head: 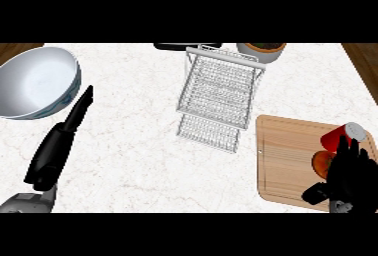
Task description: Pick the tomato from the cutting board and place it in the tiered basket
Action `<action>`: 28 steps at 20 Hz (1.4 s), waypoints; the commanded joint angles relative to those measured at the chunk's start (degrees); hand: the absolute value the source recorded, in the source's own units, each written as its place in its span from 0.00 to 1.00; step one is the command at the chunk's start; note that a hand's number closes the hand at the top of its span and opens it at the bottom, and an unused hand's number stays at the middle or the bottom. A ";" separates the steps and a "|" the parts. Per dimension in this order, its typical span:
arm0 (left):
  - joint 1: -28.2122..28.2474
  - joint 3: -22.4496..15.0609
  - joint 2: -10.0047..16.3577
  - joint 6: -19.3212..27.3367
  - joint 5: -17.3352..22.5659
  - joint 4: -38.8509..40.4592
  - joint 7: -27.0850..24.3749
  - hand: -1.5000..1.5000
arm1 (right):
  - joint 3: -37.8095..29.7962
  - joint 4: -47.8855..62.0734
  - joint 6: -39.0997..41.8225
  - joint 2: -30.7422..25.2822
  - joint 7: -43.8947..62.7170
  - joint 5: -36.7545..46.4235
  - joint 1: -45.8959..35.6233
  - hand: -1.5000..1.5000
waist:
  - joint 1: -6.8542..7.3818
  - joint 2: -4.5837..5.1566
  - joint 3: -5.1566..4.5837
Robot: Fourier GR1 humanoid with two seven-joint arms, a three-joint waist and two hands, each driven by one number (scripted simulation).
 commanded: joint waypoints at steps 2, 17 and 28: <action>0.62 1.25 -1.41 -0.94 -1.09 3.11 -3.96 0.50 | -1.71 -2.74 2.69 3.38 5.35 1.84 1.45 0.00 | -0.13 0.04 0.00; 0.15 2.42 -6.86 -3.32 -6.19 -0.69 0.42 0.50 | -12.53 11.84 -5.55 7.20 -8.05 4.26 -2.04 0.00 | 0.11 0.05 0.03; -2.70 7.54 -6.19 -7.80 -4.28 2.29 -1.05 0.50 | -15.44 19.70 -10.85 8.98 -19.10 -0.37 -5.42 1.00 | 0.02 0.12 0.05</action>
